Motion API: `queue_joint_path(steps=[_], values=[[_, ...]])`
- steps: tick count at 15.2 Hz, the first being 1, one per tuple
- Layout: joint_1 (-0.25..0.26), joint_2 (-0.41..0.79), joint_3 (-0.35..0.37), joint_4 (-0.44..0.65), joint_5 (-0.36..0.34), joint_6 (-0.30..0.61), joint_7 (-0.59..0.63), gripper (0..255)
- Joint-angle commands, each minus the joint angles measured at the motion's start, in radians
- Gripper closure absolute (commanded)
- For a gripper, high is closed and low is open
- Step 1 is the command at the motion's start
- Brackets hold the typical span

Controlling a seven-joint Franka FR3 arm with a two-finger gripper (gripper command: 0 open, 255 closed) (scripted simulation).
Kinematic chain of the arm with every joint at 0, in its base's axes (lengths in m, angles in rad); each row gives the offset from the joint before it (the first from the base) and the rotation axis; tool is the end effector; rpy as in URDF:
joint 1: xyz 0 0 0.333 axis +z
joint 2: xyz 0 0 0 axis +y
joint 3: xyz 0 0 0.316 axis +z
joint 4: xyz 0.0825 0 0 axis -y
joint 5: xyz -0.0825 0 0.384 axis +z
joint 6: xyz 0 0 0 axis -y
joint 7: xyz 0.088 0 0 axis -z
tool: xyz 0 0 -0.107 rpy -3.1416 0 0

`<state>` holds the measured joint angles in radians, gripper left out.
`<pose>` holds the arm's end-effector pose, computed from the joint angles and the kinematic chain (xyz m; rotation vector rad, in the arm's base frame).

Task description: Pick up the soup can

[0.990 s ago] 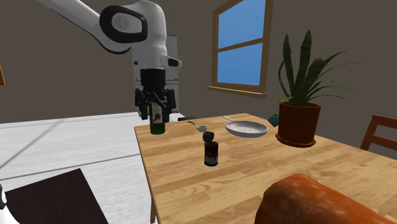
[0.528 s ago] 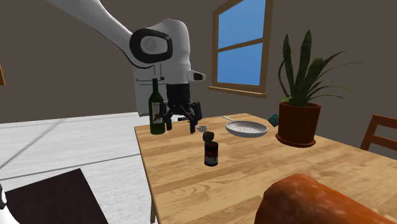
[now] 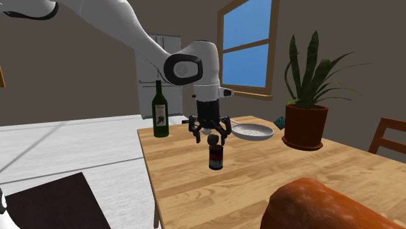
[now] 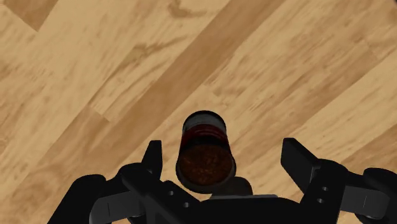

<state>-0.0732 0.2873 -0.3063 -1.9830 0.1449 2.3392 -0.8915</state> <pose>0.5710 -0.2172 0.3356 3.0352 0.6644 0.1282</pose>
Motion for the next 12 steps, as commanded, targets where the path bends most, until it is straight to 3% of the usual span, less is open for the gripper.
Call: queue_joint_path(steps=[1,10,11,12], values=[[-0.015,0.066,0.016,0.067,0.035,0.009,-0.036,0],[-0.027,0.127,0.033,0.046,0.066,0.089,-0.058,0],[-0.027,0.128,0.033,0.048,0.066,0.087,-0.058,255],[-0.027,0.129,0.033,0.050,0.066,0.087,-0.057,255]])
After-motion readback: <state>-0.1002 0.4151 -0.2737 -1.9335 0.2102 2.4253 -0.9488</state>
